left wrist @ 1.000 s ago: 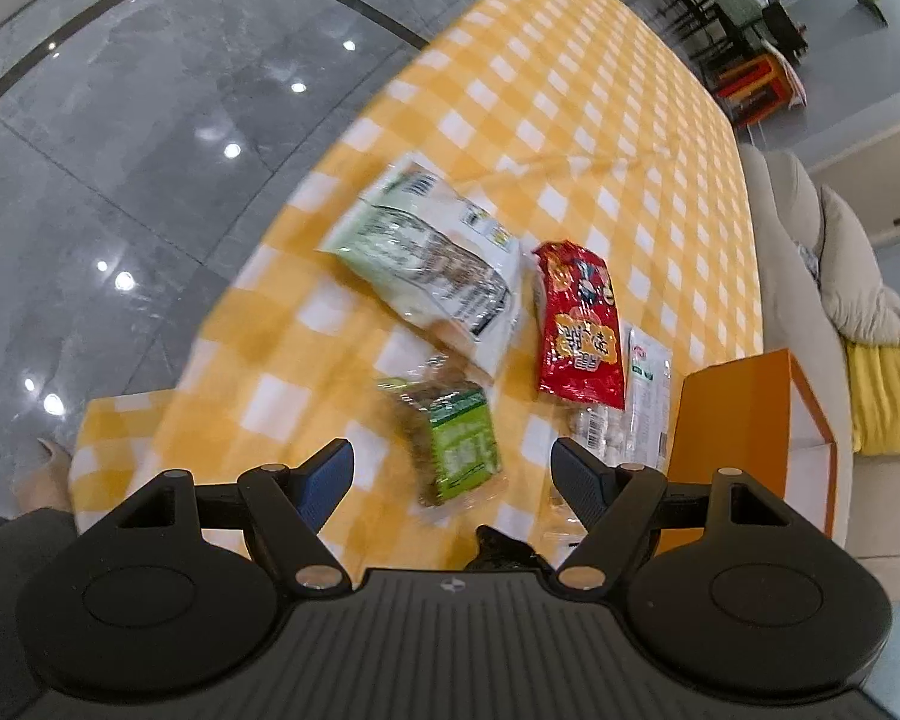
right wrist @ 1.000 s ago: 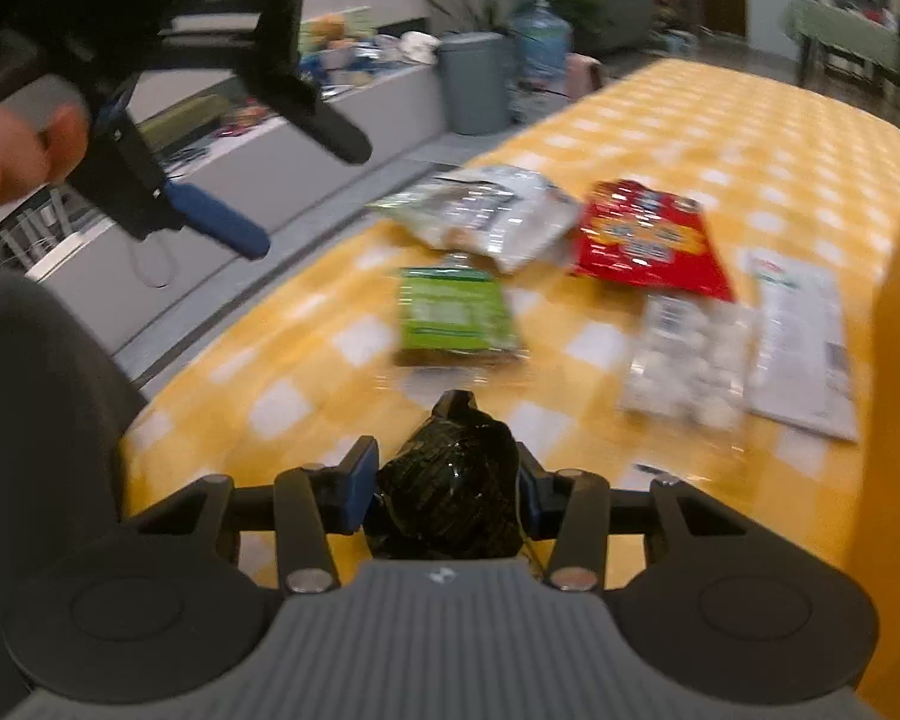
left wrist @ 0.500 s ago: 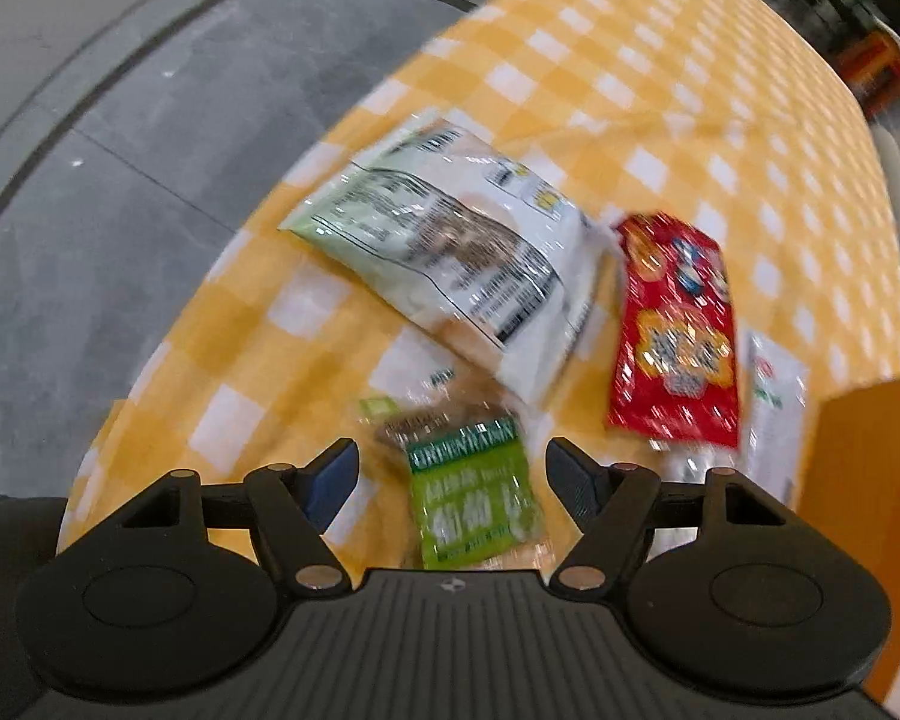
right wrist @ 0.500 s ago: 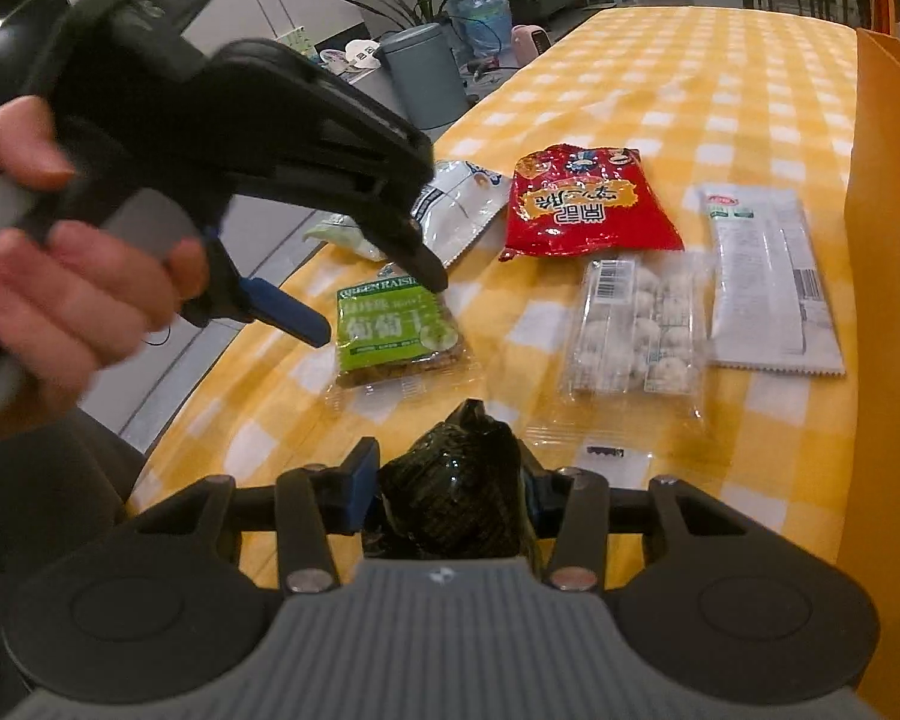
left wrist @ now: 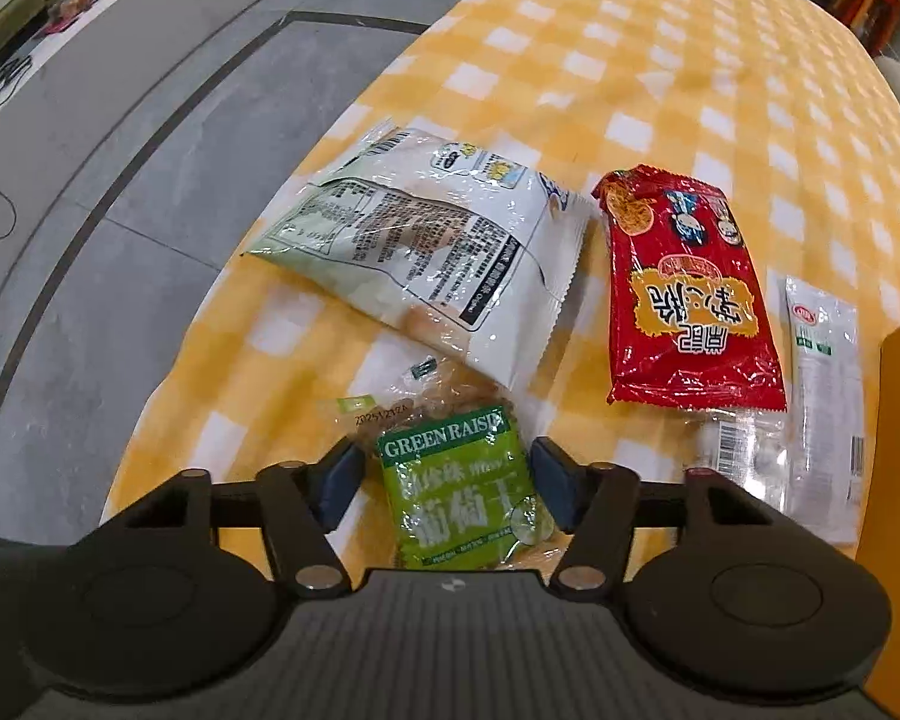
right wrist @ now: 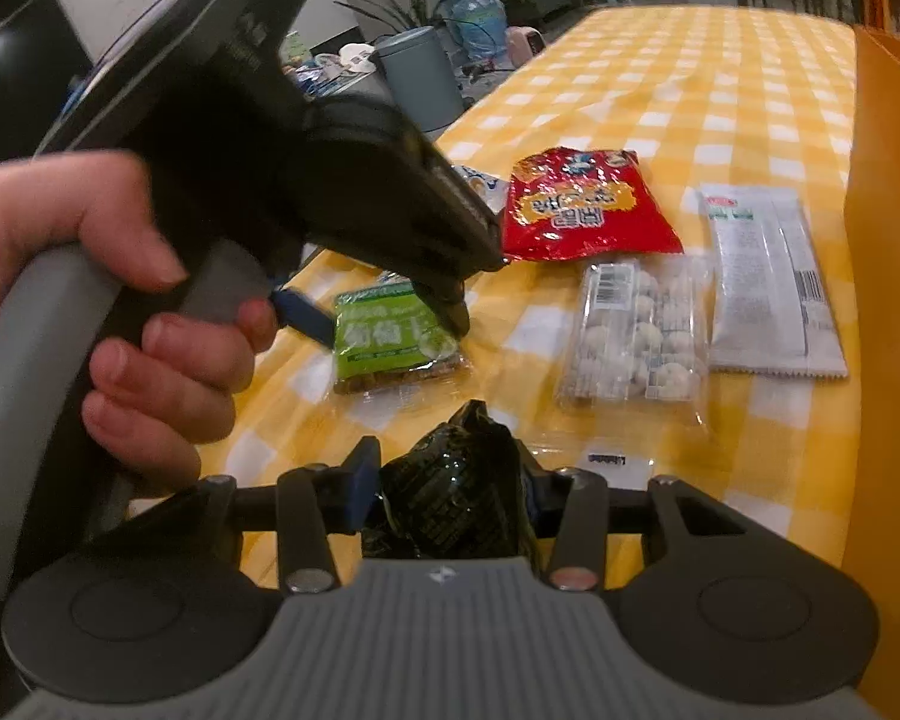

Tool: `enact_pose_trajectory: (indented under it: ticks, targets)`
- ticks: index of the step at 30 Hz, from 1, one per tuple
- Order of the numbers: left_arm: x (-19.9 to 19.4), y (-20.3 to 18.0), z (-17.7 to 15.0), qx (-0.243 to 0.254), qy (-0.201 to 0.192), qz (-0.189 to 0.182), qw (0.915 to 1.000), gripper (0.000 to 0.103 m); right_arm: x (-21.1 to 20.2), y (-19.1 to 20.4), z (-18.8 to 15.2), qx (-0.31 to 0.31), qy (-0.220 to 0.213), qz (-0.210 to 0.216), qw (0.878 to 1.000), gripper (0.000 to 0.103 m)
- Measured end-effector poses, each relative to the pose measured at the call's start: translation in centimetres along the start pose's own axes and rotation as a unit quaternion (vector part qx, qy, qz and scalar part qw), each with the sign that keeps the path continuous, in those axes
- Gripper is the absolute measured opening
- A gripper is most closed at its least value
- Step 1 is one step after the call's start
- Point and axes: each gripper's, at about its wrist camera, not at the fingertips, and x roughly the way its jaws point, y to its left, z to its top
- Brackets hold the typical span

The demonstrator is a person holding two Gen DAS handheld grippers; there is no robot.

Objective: Organize snacks
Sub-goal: 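Grasp the green GREEN RAISIN pack with the left gripper, then carry the black bag and raisin pack over the box with both grippers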

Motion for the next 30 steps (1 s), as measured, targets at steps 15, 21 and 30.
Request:
enact_pose_trajectory:
  ticks: [15, 21, 30]
  targets:
    - [-1.7, 2.1, 0.3, -0.035, 0.015, -0.069, 0.9969, 0.049, -1.1, 1.7, -0.6, -0.034, -0.028, -0.019, 0.999, 0.039]
    - [-3.6, 2.3, 0.0, -0.03, -0.004, -0.081, 0.9962, 0.049, -2.3, 2.4, -0.5, -0.032, -0.04, -0.025, 0.998, 0.039]
    - [-6.2, 4.0, -0.6, -0.051, -0.001, -0.119, 0.9916, 0.049, -5.1, 3.0, 0.1, -0.021, -0.073, -0.036, 0.996, 0.039]
